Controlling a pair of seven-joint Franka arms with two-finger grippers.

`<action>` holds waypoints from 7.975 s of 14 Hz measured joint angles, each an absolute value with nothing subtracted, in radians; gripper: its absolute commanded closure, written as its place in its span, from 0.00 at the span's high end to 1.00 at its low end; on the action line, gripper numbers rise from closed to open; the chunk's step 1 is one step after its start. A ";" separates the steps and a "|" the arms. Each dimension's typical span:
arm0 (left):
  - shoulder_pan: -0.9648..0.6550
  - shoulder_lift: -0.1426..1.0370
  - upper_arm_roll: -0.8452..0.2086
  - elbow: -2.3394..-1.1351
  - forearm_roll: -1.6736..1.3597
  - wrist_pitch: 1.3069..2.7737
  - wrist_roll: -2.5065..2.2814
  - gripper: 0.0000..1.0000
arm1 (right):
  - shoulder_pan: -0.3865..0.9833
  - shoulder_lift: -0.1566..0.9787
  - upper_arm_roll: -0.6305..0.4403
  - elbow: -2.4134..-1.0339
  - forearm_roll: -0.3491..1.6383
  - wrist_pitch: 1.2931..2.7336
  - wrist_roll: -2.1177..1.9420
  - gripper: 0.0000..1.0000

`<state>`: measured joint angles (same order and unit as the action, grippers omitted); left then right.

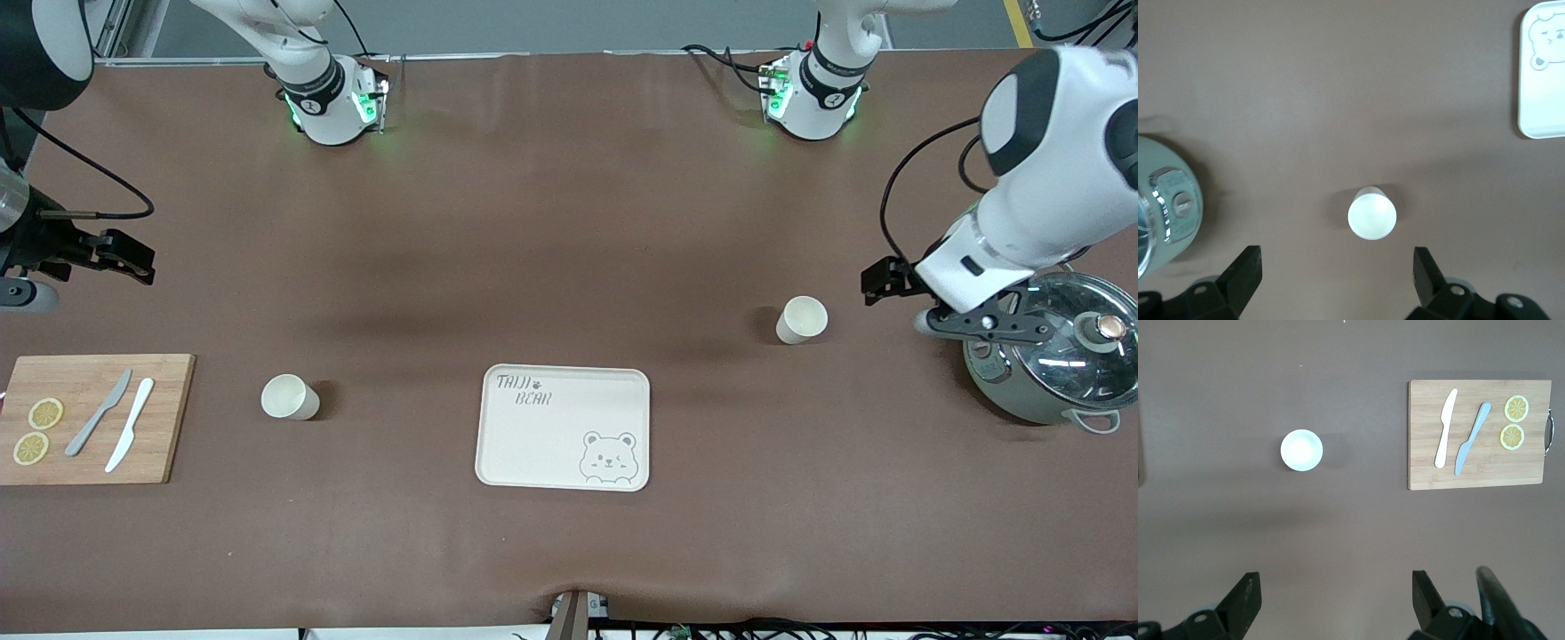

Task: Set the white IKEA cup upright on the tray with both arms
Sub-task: 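Move the left gripper down toward the white cup beside it, then close the left gripper on the rim of the white cup, then carry the white cup with the left gripper over the tray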

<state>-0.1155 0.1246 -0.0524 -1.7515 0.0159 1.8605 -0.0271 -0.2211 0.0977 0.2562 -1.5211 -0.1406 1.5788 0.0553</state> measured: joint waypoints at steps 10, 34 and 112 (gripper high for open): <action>-0.114 0.135 -0.053 -2.130 0.017 2.327 -0.023 1.00 | -0.268 0.091 0.253 -1.586 -0.031 1.647 0.054 1.00; -0.082 0.171 -0.053 -2.437 0.017 2.730 -0.023 1.00 | -0.276 0.088 0.252 -1.591 -0.006 1.647 0.054 1.00; -0.581 0.792 -0.076 -1.297 0.017 2.318 -0.770 0.00 | -0.274 0.085 0.253 -1.596 -0.044 1.621 0.053 1.00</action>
<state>-0.5805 0.7917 -0.0762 -1.2970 0.0169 2.3184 -0.7697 -0.2739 0.0852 0.2535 -1.5961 -0.0440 1.6213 0.0534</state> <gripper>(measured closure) 0.956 0.000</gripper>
